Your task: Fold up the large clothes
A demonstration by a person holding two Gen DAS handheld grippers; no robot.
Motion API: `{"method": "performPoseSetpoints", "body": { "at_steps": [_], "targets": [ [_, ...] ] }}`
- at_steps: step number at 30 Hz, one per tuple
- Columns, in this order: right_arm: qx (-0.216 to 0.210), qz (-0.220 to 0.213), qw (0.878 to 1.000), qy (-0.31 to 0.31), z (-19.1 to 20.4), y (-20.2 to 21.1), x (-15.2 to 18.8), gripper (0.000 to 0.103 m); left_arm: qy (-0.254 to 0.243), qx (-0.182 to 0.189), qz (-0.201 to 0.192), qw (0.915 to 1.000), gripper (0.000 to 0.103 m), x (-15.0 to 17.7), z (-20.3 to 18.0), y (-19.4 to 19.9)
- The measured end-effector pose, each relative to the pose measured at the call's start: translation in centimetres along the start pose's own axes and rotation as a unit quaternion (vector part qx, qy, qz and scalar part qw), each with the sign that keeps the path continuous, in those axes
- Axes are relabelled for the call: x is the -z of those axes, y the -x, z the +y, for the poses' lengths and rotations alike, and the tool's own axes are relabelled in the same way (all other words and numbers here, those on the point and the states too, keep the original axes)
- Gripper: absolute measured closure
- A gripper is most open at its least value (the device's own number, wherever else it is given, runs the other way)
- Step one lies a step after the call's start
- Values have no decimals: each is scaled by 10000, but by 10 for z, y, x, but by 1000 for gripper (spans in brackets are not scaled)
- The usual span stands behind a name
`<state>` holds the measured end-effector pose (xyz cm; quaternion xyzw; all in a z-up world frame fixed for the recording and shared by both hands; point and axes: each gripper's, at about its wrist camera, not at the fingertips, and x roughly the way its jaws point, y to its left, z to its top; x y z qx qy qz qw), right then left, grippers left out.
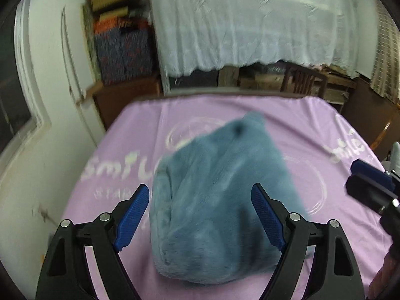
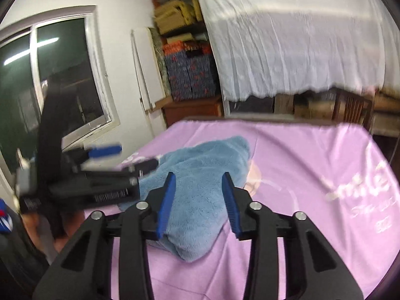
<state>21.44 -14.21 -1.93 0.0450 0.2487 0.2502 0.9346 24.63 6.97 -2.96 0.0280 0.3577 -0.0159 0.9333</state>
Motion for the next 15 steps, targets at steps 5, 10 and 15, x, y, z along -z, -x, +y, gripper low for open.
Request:
{"method": "performPoseSetpoints", "body": {
  "at_steps": [5, 10, 15],
  "targets": [
    [-59, 570, 9977, -360, -7, -54, 2, 69, 595, 290, 506, 9965, 19, 20, 38, -38],
    [-55, 1142, 9922, -490, -9, -101, 28, 69, 1094, 863, 907, 9861, 17, 34, 56, -63],
    [-82, 1197, 9911, -573, -13, -106, 36, 68, 1082, 917, 900, 9858, 17, 34, 57, -64]
  ]
}}
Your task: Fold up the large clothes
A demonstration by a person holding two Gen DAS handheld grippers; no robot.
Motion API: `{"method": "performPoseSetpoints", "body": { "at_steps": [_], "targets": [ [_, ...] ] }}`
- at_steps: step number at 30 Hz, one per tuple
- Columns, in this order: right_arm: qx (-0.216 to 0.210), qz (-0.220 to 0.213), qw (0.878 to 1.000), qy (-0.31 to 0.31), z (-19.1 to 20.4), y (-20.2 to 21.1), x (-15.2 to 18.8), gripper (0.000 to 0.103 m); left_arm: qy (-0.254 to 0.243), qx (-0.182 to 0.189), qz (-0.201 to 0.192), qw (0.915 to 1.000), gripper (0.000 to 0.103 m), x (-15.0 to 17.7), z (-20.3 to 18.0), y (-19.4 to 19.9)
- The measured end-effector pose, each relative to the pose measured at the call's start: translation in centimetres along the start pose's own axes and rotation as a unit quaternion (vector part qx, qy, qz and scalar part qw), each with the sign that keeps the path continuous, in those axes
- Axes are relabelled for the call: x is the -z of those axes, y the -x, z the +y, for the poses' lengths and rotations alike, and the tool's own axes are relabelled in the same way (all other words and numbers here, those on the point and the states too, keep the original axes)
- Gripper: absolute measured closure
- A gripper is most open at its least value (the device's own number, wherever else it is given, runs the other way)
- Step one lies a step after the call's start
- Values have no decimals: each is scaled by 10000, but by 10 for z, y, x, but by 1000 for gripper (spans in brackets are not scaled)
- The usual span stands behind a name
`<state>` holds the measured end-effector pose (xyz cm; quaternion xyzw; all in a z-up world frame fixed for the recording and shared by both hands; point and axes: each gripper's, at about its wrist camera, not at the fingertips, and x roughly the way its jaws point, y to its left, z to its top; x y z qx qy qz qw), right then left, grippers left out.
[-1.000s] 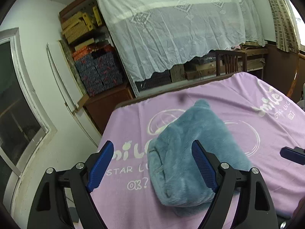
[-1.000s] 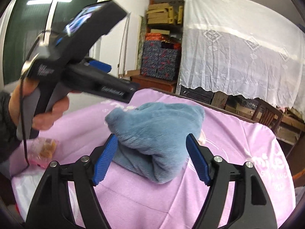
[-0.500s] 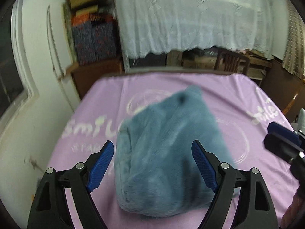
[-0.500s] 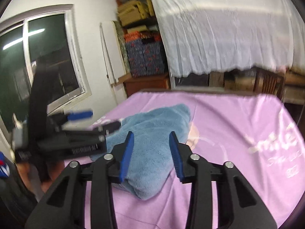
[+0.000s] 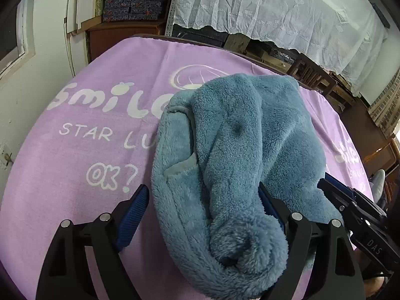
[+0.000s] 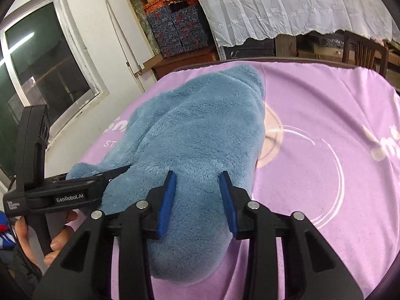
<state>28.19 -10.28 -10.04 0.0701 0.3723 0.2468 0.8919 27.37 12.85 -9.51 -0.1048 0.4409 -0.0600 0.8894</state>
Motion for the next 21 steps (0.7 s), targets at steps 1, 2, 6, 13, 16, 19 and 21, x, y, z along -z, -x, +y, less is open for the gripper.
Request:
{"method": "performPoseSetpoints", "body": {
  "at_steps": [1, 2, 6, 13, 16, 19, 21],
  "targets": [
    [-11, -17, 10000, -11, 0, 0, 1, 68, 26, 28, -2, 10000, 17, 0, 1, 0],
    [-16, -24, 10000, -23, 0, 1, 1, 68, 114, 122, -2, 9999, 17, 0, 4, 1],
    [-169, -51, 9995, -272, -8, 4, -2, 67, 455, 530, -22, 9976, 18, -5, 17, 11],
    [-663, -572, 9923, -877, -32, 46, -11, 32, 994, 1164, -572, 9866, 11, -10, 29, 61],
    [-1028, -766, 9829, -1324, -50, 58, -12, 19, 1123, 1561, -227, 9811, 10, -15, 24, 51],
    [-1429, -652, 9722, -1738, -66, 54, -12, 16, 1189, 1473, 100, 9819, 10, -16, 20, 31],
    [-1572, -441, 9670, -1955, -73, 44, -12, 16, 1233, 1538, 281, 9800, 10, -11, 24, 20]
  ]
}}
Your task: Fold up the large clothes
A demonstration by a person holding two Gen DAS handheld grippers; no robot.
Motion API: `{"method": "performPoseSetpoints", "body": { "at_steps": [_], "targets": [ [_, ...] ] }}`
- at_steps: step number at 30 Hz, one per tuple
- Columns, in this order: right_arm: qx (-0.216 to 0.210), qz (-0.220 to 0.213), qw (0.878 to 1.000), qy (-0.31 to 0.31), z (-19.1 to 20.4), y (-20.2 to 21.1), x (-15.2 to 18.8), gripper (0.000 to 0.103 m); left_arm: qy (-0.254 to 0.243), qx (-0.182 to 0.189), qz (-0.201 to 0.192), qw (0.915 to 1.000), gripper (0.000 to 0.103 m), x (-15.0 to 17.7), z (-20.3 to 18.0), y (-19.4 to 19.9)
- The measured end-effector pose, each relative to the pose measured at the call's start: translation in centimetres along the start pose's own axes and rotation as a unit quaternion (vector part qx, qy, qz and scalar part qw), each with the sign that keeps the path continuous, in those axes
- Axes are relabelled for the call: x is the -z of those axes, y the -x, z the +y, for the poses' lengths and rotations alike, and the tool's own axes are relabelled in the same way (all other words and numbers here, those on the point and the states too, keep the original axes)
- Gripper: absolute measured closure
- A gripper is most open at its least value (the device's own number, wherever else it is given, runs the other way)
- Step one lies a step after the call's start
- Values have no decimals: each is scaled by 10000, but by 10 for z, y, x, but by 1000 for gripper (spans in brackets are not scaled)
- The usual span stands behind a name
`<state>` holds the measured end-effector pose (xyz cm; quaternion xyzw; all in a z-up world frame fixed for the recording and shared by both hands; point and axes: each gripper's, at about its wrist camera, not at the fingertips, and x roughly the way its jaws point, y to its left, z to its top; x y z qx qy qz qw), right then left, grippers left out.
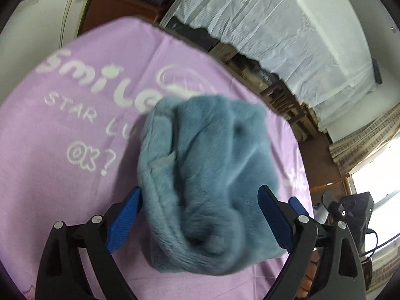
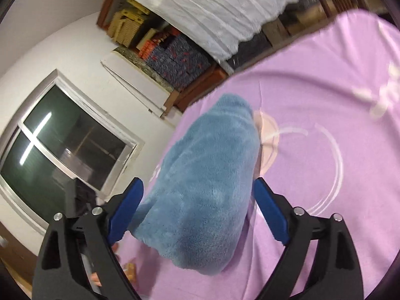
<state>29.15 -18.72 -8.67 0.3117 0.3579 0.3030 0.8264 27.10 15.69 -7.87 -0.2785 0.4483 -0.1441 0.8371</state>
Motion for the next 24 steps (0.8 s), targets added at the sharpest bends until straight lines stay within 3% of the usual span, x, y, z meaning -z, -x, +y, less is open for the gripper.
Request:
{"method": "performPoseSetpoints", "body": {
  "at_steps": [3, 7, 11, 14, 17, 19, 24],
  "targets": [
    [6, 276, 9994, -214, -8, -17, 0, 13, 184, 494, 420, 9977, 6, 3, 11, -19],
    [61, 757, 9960, -461, -17, -47, 3, 9, 397, 893, 803, 9920, 3, 3, 23, -46],
    [33, 1250, 9902, -619, -22, -77, 10, 8, 399, 992, 683, 9919, 3, 2, 23, -47],
    [34, 1269, 9908, -476, -15, -88, 8, 7, 288, 972, 647, 9927, 5, 3, 16, -50],
    [28, 1276, 9912, -347, -11, -95, 8, 7, 195, 988, 618, 9930, 19, 4, 12, -50],
    [53, 1247, 9920, -197, -8, -97, 10, 15, 159, 944, 602, 9936, 30, 7, 10, -50],
    [34, 1175, 9930, -83, -5, -91, 13, 31, -165, 906, 426, 9948, 43, 10, -4, -41]
  ]
}}
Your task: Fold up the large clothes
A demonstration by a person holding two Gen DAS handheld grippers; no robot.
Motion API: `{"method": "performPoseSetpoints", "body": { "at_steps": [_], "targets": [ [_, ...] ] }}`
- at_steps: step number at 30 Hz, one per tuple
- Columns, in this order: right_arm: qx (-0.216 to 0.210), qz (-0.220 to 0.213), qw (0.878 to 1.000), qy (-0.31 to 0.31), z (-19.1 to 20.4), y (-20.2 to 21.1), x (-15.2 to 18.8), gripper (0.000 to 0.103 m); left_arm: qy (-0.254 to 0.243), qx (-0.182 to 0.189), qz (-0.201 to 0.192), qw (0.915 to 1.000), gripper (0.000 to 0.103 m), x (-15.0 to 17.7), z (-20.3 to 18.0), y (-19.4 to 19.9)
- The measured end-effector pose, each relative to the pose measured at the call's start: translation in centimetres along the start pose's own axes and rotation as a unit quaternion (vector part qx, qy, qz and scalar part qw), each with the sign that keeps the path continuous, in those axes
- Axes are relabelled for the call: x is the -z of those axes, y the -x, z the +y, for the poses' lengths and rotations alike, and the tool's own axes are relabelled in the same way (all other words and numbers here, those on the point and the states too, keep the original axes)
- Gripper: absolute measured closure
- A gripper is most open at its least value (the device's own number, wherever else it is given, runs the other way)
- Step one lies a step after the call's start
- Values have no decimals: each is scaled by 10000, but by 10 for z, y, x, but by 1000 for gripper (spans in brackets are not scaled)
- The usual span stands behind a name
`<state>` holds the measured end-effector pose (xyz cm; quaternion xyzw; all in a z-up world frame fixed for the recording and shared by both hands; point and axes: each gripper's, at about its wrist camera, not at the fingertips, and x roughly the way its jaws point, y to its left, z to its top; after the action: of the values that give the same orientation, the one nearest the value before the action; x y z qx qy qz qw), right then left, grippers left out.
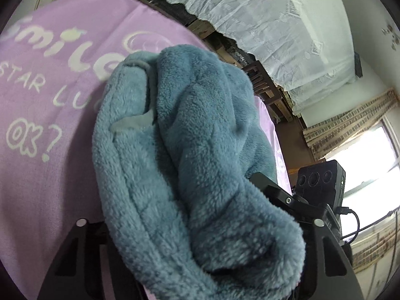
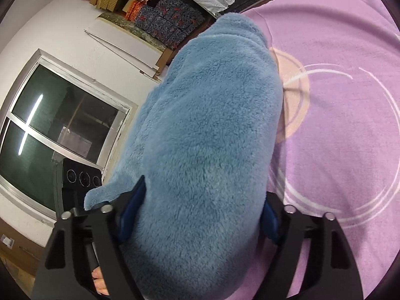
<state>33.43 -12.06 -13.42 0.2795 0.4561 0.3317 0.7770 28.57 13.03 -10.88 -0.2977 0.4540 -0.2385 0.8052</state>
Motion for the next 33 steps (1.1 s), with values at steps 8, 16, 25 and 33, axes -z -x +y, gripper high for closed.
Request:
{"method": "performPoseSetpoints", "body": {
  "at_steps": [8, 16, 25, 33],
  "targets": [
    [-300, -432, 9983, 265, 26, 50, 18, 35, -646, 244, -451, 9966, 44, 24, -47, 43],
    [-330, -915, 9943, 447, 53, 136, 71, 34, -1123, 457, -459, 9916, 44, 86, -106, 79],
    [-324, -979, 9933, 514, 66, 197, 141, 33, -1227, 349, -490, 9906, 43, 159, -129, 107],
    [-223, -553, 9980, 197, 35, 188, 196, 33, -838, 126, -42, 9964, 43, 190, -89, 82]
  ]
}}
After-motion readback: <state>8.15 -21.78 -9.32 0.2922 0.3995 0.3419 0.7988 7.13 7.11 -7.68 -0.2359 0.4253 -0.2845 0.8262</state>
